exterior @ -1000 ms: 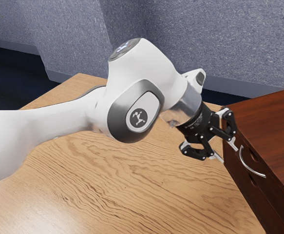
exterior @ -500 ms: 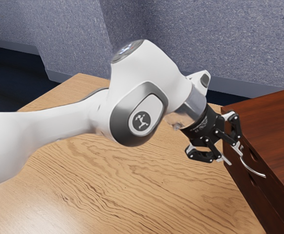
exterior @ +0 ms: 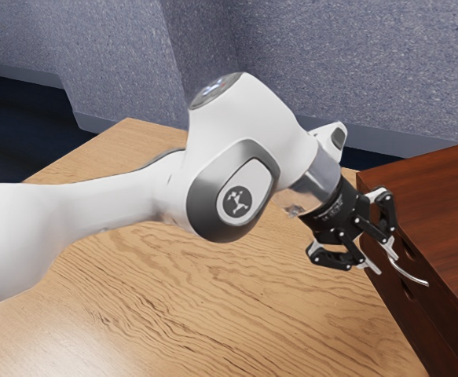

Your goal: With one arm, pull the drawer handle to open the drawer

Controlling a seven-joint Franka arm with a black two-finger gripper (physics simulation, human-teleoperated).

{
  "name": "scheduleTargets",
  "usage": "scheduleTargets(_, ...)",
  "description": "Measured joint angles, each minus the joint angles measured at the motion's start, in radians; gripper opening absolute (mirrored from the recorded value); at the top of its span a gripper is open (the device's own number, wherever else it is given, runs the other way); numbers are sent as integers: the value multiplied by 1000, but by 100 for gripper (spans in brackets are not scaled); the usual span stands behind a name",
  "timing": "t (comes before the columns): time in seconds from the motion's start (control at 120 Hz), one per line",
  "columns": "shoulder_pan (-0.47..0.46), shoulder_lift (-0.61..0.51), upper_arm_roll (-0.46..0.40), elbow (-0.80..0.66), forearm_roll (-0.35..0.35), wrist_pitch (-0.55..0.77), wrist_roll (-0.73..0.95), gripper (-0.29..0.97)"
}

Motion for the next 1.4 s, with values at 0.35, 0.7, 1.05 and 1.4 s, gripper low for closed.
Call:
scheduleTargets(0.35, -2, 9, -6, 0, -5, 19, 7, 6)
scheduleTargets(0.7, -1, 17, -8, -2, -5, 23, 10, 3)
scheduleTargets(1.05, -1, 1, -8, -21, -7, 18, 11, -1)
scheduleTargets(1.4, 0, -22, -3, -44, -6, 8, 12, -2)
